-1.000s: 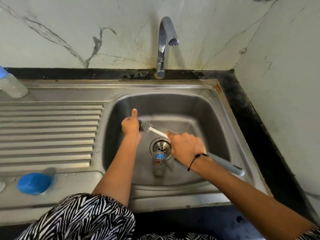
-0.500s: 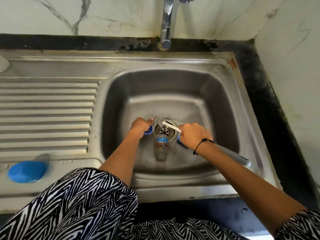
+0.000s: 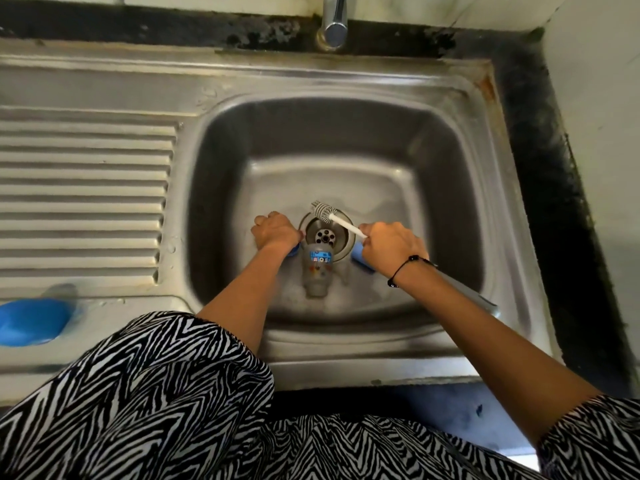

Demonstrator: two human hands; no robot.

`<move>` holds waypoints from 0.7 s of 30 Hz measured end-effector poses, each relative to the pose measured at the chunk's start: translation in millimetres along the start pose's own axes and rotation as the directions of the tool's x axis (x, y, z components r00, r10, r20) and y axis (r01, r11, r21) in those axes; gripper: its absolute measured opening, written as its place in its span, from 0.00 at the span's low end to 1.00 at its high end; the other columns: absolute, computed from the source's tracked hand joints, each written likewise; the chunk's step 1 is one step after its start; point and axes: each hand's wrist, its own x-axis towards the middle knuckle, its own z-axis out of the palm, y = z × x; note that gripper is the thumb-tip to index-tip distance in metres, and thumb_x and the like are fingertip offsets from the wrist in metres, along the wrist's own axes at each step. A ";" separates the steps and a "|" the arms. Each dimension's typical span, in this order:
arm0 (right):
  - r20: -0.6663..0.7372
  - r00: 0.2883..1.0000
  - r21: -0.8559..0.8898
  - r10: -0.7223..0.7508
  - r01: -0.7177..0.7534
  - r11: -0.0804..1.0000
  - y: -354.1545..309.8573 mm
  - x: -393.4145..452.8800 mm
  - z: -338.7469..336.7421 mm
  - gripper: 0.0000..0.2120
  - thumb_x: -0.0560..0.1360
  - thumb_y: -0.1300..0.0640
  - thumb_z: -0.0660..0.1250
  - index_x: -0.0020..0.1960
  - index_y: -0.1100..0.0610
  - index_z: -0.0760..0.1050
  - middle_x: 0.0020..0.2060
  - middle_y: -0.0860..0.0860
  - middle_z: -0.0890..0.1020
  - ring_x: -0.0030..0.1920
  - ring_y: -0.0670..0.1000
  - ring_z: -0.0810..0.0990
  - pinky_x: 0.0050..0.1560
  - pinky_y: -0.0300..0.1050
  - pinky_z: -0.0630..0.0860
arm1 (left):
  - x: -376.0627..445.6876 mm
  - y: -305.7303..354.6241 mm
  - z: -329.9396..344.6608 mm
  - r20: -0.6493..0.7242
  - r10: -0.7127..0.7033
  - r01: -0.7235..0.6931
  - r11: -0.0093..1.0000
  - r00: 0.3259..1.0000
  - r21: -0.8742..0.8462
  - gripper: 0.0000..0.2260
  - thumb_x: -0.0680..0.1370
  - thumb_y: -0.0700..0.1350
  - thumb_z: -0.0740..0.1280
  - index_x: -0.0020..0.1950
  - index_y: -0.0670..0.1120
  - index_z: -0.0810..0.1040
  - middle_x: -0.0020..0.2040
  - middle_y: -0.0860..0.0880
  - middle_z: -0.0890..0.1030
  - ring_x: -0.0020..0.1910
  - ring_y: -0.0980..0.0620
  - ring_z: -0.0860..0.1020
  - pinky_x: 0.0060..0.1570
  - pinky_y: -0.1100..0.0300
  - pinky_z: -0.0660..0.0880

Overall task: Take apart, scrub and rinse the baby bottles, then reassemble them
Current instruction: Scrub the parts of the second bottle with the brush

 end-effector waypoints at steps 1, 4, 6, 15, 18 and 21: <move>0.002 1.000 0.001 0.002 -0.002 1.000 1.2 -1.0 0.0 0.16 0.78 0.57 0.54 0.60 0.52 0.76 0.48 0.57 0.79 0.41 0.55 0.71 0.41 0.45 0.68 | -0.6 0.3 0.3 -0.030 0.019 -0.019 1.000 0.999 0.007 0.28 0.75 0.50 0.70 0.69 0.39 0.66 0.67 0.39 0.66 0.66 0.40 0.66 0.62 0.52 0.68; 0.001 1.000 0.005 0.017 -0.017 1.000 4.1 -4.0 -1.4 0.16 0.77 0.58 0.55 0.60 0.51 0.76 0.49 0.56 0.79 0.43 0.56 0.73 0.41 0.44 0.67 | -10.0 6.7 -1.3 -0.145 0.160 -0.159 0.987 0.976 0.018 0.20 0.76 0.42 0.67 0.66 0.38 0.69 0.65 0.38 0.67 0.65 0.39 0.66 0.62 0.51 0.68; 0.000 0.999 0.014 0.032 -0.032 0.999 5.6 -5.7 -3.3 0.17 0.76 0.59 0.56 0.61 0.51 0.75 0.51 0.57 0.79 0.45 0.57 0.74 0.42 0.44 0.67 | -22.9 15.5 -0.8 -0.194 0.327 -0.326 0.945 0.925 0.042 0.16 0.76 0.36 0.64 0.64 0.38 0.72 0.63 0.38 0.69 0.64 0.39 0.67 0.62 0.52 0.68; -0.040 0.997 0.044 0.068 -0.066 0.997 13.3 -12.2 -8.5 0.18 0.75 0.58 0.57 0.63 0.52 0.75 0.56 0.59 0.78 0.55 0.61 0.76 0.46 0.45 0.69 | -63.0 30.0 31.1 0.380 0.639 -0.739 0.627 0.670 0.249 0.13 0.76 0.43 0.60 0.58 0.45 0.77 0.57 0.41 0.75 0.57 0.40 0.75 0.55 0.48 0.74; -0.030 0.996 0.075 0.079 -0.077 0.994 19.4 -15.3 -8.4 0.18 0.75 0.57 0.57 0.63 0.52 0.75 0.57 0.59 0.78 0.56 0.62 0.76 0.49 0.46 0.70 | -59.8 28.9 34.8 0.406 0.627 -0.745 0.592 0.665 0.307 0.16 0.80 0.47 0.56 0.64 0.44 0.72 0.63 0.42 0.72 0.62 0.42 0.72 0.57 0.50 0.69; -0.024 0.996 0.077 0.090 -0.088 0.993 25.0 -14.9 -6.3 0.17 0.76 0.56 0.57 0.62 0.53 0.75 0.56 0.59 0.78 0.55 0.62 0.76 0.47 0.45 0.69 | -58.1 26.8 38.6 0.397 0.648 -0.760 0.568 0.650 0.317 0.16 0.81 0.47 0.54 0.67 0.44 0.69 0.66 0.42 0.70 0.64 0.42 0.70 0.58 0.52 0.66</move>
